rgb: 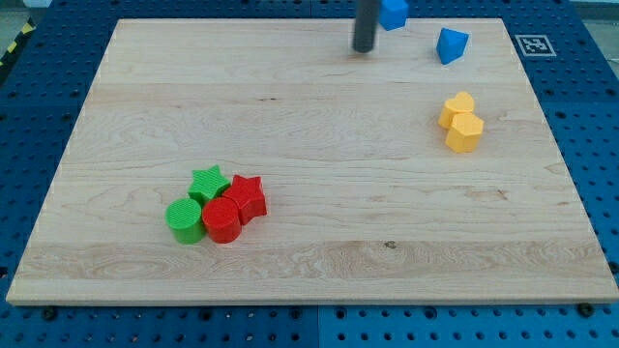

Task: Move the blue triangle to the top left of the yellow heart

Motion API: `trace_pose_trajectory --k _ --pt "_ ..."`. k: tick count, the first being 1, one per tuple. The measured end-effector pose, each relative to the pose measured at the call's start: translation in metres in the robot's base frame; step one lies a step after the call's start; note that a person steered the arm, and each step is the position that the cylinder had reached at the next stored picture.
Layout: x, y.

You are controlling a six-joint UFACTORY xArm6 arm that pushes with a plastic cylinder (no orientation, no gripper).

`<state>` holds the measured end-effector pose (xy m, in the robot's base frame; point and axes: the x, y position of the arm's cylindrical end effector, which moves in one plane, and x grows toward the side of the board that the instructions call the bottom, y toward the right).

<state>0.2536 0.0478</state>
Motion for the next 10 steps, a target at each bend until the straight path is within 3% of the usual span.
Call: trace_pose_trajectory --k 1,2,6,8,9,10 --pt "-0.032 -0.061" --pt "-0.061 -0.078" --pt "-0.061 -0.045" --pt "-0.058 0.020" --pt "0.014 0.068" --pt "0.121 0.112"
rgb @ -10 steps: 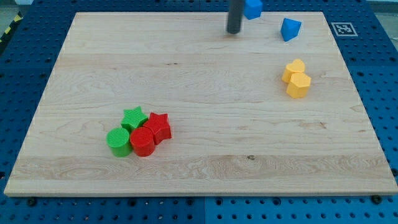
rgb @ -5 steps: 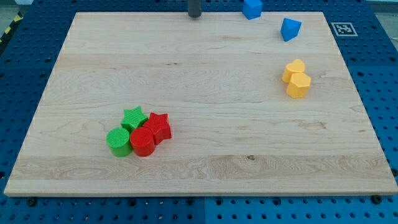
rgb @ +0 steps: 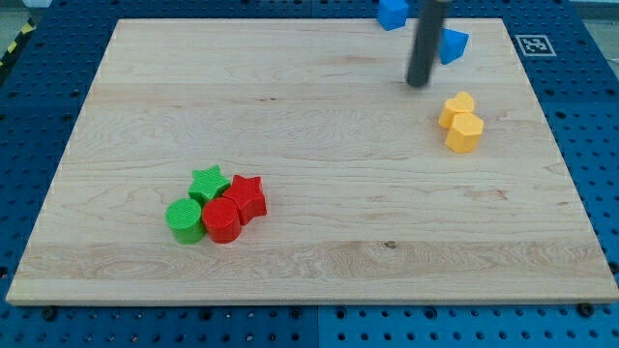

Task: Move the blue triangle to the top left of the yellow heart

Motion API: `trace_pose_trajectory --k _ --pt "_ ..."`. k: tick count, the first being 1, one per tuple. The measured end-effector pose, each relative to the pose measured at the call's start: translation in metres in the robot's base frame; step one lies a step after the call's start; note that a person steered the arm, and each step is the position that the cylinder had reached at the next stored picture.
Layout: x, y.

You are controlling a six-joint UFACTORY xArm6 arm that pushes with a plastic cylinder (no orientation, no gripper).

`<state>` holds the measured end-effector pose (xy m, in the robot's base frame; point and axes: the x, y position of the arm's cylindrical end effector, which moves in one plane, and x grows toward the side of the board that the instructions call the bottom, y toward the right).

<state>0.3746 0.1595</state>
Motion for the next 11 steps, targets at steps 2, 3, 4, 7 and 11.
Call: trace_pose_trajectory --k 2,3,4,7,11 --pt "0.033 0.007" --pt "0.029 -0.004" --pt "-0.007 -0.043" --pt "-0.158 -0.032" --pt "-0.166 0.018"
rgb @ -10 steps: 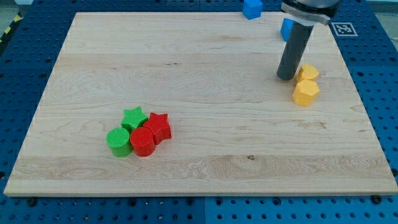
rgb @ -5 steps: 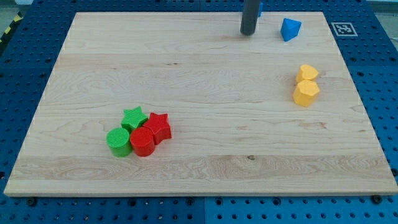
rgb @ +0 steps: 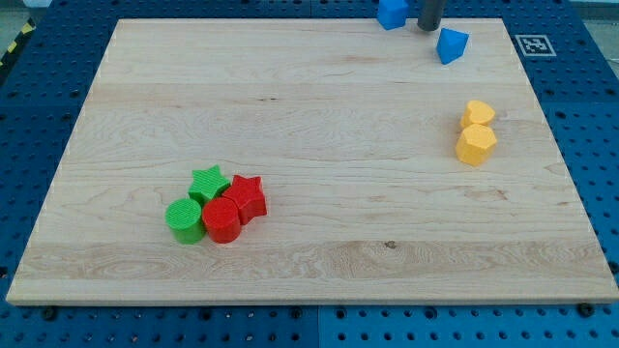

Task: Move the blue triangle to the top left of the yellow heart

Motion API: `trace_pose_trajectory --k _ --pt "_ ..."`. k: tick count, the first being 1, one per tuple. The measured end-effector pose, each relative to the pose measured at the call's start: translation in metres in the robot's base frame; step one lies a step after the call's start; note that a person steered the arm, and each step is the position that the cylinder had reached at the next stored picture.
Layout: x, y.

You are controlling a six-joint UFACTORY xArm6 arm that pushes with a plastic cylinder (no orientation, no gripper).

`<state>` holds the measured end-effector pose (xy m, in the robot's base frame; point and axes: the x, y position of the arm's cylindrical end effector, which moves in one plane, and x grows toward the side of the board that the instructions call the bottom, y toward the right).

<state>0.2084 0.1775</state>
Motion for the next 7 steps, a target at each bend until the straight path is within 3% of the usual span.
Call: trace_pose_trajectory --k 5,7 --pt "0.060 0.035" --pt "0.046 0.017"
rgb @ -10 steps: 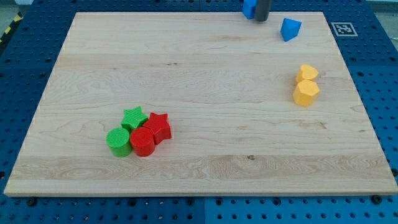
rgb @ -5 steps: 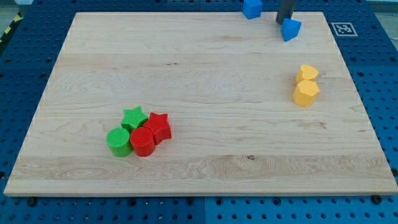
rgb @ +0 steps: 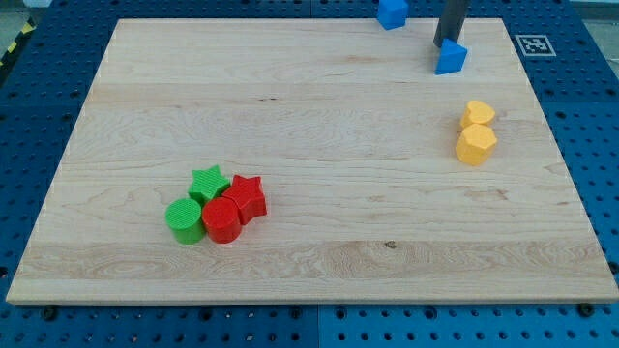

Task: Move the blue triangle to the top left of the yellow heart

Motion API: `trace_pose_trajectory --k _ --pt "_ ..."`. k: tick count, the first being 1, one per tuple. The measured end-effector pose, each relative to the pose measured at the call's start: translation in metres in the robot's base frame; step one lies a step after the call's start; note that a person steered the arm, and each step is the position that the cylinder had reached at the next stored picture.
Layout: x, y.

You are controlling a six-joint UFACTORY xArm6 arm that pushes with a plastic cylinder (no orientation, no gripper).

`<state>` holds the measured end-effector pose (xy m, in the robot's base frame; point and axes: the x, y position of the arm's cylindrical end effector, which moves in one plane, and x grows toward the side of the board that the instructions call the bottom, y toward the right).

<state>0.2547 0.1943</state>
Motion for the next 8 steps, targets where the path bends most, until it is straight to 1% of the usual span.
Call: trace_pose_trajectory --k 1,3,4,5,6,7,8 --pt "0.020 0.000" --pt "0.076 0.002" --pt "0.089 0.002" --pt "0.070 -0.019" --pt "0.023 -0.054" --pt "0.006 -0.077" --pt "-0.014 -0.118"
